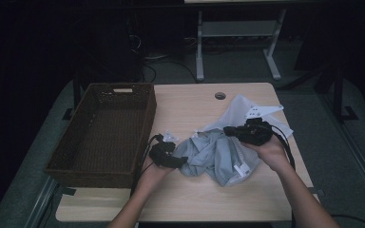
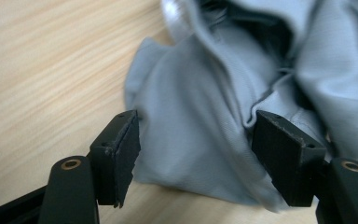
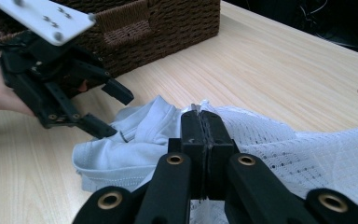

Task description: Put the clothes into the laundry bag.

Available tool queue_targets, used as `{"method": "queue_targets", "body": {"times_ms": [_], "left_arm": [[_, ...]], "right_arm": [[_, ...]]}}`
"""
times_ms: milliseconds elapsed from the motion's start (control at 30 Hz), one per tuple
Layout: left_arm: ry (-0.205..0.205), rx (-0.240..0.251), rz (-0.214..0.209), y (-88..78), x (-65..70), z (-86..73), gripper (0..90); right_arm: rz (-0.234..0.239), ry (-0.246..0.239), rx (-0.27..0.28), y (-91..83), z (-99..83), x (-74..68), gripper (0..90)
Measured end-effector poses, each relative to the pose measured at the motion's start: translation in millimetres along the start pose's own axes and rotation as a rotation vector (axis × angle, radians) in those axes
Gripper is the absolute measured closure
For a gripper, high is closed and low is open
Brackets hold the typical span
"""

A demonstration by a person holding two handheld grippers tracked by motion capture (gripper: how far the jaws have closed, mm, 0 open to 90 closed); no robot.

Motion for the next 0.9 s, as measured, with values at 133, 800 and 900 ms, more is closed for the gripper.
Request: {"method": "queue_targets", "body": {"times_ms": [133, 800, 900], "left_arm": [[-0.019, -0.010, 0.004, 6.8, -5.6, -3.5, 35.0], [0.044, 0.180, -0.150, -42.7, 30.4, 39.0, 83.9], [0.109, 0.211, -0.193, -53.4, 51.7, 52.7, 83.9]], "right_arm": [[0.000, -0.002, -0.002, 1.3, -0.4, -0.3, 88.5], [0.002, -0.014, -0.011, 3.9, 0.0, -2.0, 88.5], [0.007, -0.016, -0.008, 4.8, 2.6, -3.9, 88.6]]}}
Point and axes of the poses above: each handheld gripper's, and its own axes: y roughly forward along the jaws, z roughly out of its top, x roughly to its right, the point moved 7 cm from there along y, roughly forward along the jaws, and after that the axes turned 7 degrees about -y, right-handed, at the moved point
